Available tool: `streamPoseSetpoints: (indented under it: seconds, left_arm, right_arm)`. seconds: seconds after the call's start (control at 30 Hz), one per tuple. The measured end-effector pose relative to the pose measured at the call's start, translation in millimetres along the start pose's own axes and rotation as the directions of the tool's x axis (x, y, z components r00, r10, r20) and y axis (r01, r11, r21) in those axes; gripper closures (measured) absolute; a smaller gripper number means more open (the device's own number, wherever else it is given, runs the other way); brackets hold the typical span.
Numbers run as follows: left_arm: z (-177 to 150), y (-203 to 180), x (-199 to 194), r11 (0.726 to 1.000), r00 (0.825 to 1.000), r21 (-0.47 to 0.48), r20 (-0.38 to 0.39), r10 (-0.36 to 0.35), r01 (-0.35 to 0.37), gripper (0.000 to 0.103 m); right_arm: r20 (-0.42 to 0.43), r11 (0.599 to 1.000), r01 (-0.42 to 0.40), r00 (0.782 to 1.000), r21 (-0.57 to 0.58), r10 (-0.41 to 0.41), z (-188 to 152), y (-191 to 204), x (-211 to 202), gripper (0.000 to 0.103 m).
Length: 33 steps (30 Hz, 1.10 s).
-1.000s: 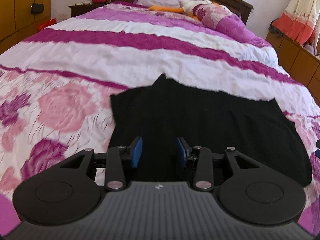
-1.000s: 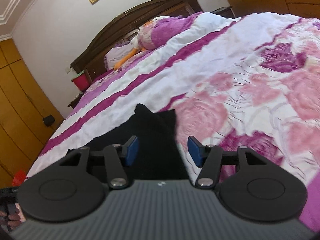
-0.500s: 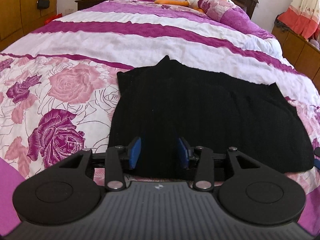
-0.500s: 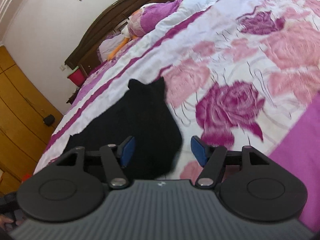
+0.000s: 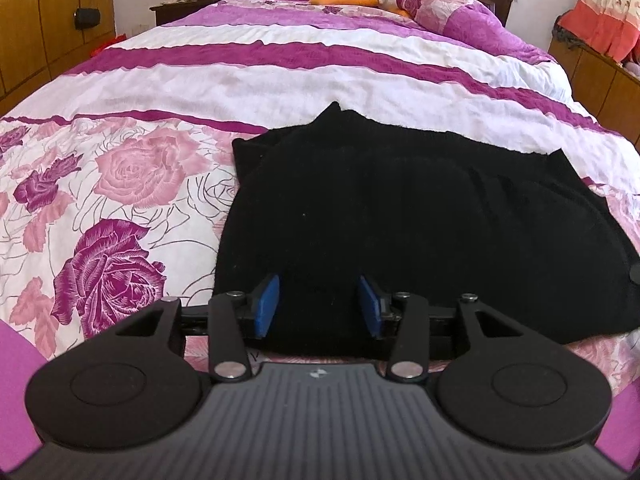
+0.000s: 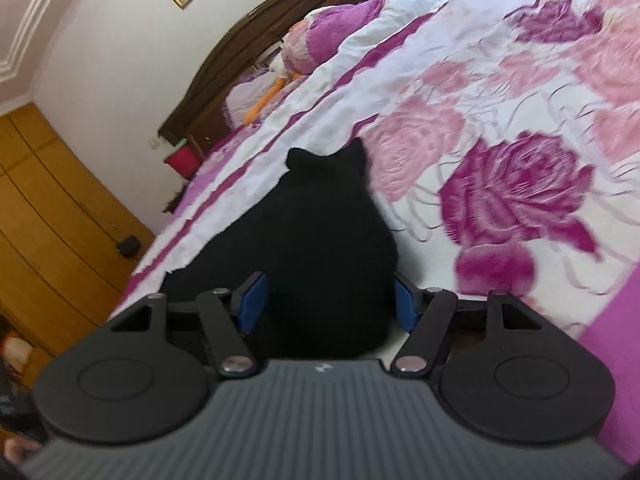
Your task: Fold small clothes
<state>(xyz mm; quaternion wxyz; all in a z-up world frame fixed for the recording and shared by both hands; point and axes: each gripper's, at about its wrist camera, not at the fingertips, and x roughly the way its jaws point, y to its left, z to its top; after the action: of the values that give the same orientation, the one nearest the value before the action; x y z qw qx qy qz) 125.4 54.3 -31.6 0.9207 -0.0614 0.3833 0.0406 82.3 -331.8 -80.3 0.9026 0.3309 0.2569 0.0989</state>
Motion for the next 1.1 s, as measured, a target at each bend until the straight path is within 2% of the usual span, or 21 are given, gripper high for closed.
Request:
streamPoseSetpoints:
  seconds: [0.17,0.4,0.67,0.93,1.1]
  left_arm:
    - [0,-1,1,1.0,1.0,0.008,-0.003,0.003,-0.003,0.05]
    - [0,-2,2,1.0,1.0,0.014,-0.004,0.002,-0.002,0.049]
    - [-2,0,3,1.0,1.0,0.012,-0.001,-0.013,0.013,0.047]
    - [-5,-5,2,1.0,1.0,0.03,0.012,0.007,-0.008,0.045]
    - [-6,-8,2,1.0,1.0,0.021,0.014,0.019,-0.02,0.045]
  right_arm:
    - [0.023,0.998,-0.042,0.999,0.054,0.041,0,-3,18,0.036]
    - [0.033,0.994,-0.024,0.999,0.105,0.021,4,1,28,0.036]
    - [0.06,0.99,-0.044,0.998,0.133,0.037,3,1,33,0.036]
    - [0.092,0.996,-0.053,0.995,0.077,0.046,-7,0,35,0.037]
    - [0.125,0.993,-0.102,0.988,0.066,0.093,-13,-8,36,0.039]
